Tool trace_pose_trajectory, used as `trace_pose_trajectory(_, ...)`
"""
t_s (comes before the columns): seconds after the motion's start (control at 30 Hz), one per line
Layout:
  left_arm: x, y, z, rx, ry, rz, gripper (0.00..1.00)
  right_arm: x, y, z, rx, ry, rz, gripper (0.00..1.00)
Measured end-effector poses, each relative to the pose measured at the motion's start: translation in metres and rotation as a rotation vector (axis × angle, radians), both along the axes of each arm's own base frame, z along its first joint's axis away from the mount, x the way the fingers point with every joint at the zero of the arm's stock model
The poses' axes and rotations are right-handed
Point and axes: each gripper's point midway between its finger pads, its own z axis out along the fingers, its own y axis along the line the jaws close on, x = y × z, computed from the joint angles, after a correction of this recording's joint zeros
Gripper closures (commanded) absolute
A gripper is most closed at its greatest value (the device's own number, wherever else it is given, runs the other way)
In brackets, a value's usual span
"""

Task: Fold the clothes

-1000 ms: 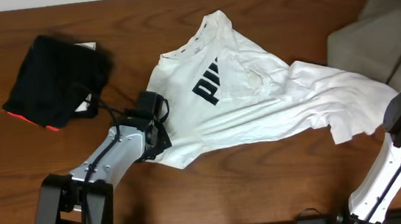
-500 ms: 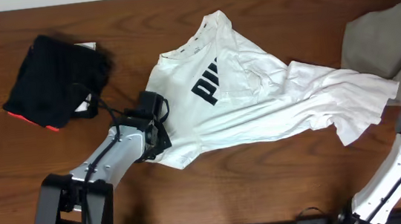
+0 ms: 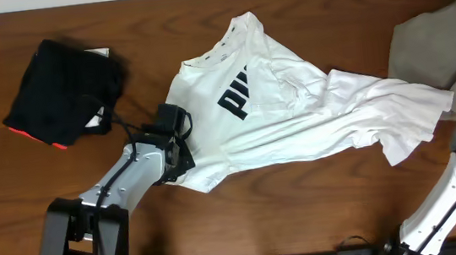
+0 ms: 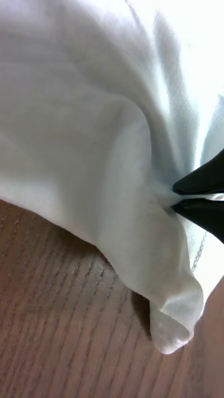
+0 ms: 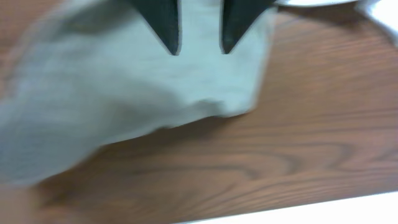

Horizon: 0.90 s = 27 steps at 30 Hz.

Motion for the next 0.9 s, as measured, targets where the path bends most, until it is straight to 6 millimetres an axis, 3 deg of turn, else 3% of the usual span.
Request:
trace_pose_trajectory(0.07,0.000,0.000,0.000,0.000,0.000,0.000,0.93,0.002,0.019,-0.015,0.048,0.025,0.030,0.87)
trace_pose_trajectory(0.23,0.000,0.000,0.000,0.000,0.000,0.000,0.94,0.005,0.064,-0.078,0.136,0.114,0.105,0.90)
trace_pose_trajectory(0.4,0.000,0.000,0.000,0.000,0.001,0.000,0.94,0.000,0.085,-0.142,0.142,0.172,0.127,0.92)
trace_pose_trajectory(0.53,0.000,0.000,0.000,0.000,0.001,0.000,0.93,-0.020,0.083,-0.180,0.116,0.245,0.099,0.93)
trace_pose_trajectory(0.67,0.000,0.000,0.000,0.000,0.001,0.000,0.94,-0.043,0.077,-0.205,0.091,0.324,0.064,0.98)
trace_pose_trajectory(0.9,0.000,0.000,0.000,0.000,0.000,0.000,0.94,-0.080,0.038,-0.216,-0.033,0.468,-0.094,0.99)
